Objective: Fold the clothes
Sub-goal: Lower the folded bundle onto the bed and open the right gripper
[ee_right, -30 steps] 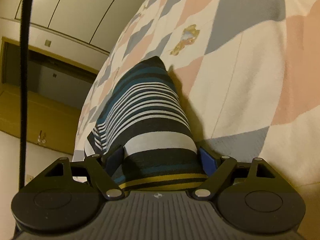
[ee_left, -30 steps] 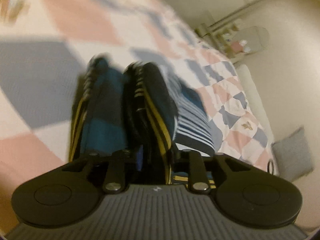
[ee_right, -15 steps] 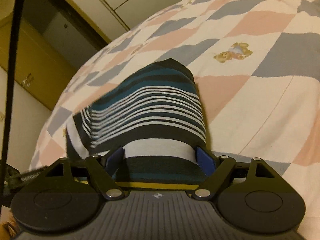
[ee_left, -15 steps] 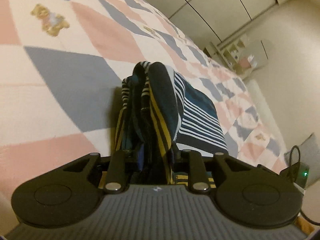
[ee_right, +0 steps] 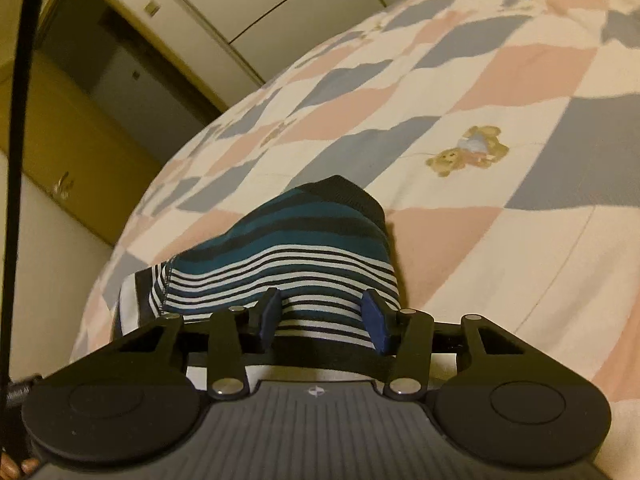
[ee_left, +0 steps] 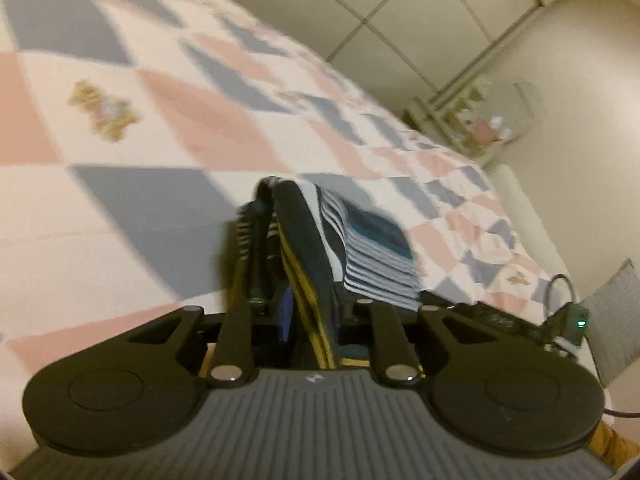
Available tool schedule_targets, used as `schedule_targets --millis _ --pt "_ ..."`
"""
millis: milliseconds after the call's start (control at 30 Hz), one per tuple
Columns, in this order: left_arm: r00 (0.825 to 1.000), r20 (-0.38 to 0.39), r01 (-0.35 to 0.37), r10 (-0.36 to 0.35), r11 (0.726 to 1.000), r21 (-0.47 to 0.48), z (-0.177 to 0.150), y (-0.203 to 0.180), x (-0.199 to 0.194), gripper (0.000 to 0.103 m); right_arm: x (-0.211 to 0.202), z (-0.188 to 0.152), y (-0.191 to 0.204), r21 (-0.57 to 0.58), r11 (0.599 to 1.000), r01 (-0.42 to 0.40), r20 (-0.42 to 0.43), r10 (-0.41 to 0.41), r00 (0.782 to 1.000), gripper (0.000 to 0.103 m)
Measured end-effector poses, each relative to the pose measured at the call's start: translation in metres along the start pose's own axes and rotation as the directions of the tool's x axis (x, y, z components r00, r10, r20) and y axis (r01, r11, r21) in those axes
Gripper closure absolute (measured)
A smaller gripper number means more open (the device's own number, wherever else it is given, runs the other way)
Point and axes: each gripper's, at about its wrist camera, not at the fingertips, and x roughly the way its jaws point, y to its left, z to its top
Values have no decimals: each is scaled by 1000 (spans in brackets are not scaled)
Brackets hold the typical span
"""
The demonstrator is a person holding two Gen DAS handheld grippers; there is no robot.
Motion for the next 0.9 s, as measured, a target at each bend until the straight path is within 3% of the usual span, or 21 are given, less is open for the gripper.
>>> schedule_targets --millis 33,100,233,300,367,467,567,733,900 --pt "1000 -15 -25 25 1000 -13 -2 4 0 89 1 -1 2 -24 1000 4 -2 -4 1000 54" --pt "1000 -11 -10 10 1000 0 -1 -1 2 89 3 -3 6 -71 997 13 -6 -13 1000 54" --pt "998 46 32 -40 986 164 15 -38 12 89 6 -5 13 -150 988 31 -14 -33 999 54" --pt "998 63 4 -20 967 253 21 -53 23 88 7 -6 20 -198 979 46 -16 -50 999 54" --pt "997 40 -76 67 948 308 22 -56 44 87 9 -9 23 -235 970 58 -17 -63 998 54" --pt "986 -32 -146 161 948 282 13 -30 73 96 12 -11 22 -252 966 62 -22 -70 997 53" --pt "989 -36 -131 143 965 227 12 -16 70 97 3 -6 18 -205 978 33 -13 -37 999 51" --pt "987 -33 -148 160 959 242 10 -17 69 98 -28 -6 15 -153 988 -15 61 25 998 58" --pt "981 -48 -173 187 964 203 16 -22 68 99 -3 -26 12 -182 983 10 -67 -22 998 59"
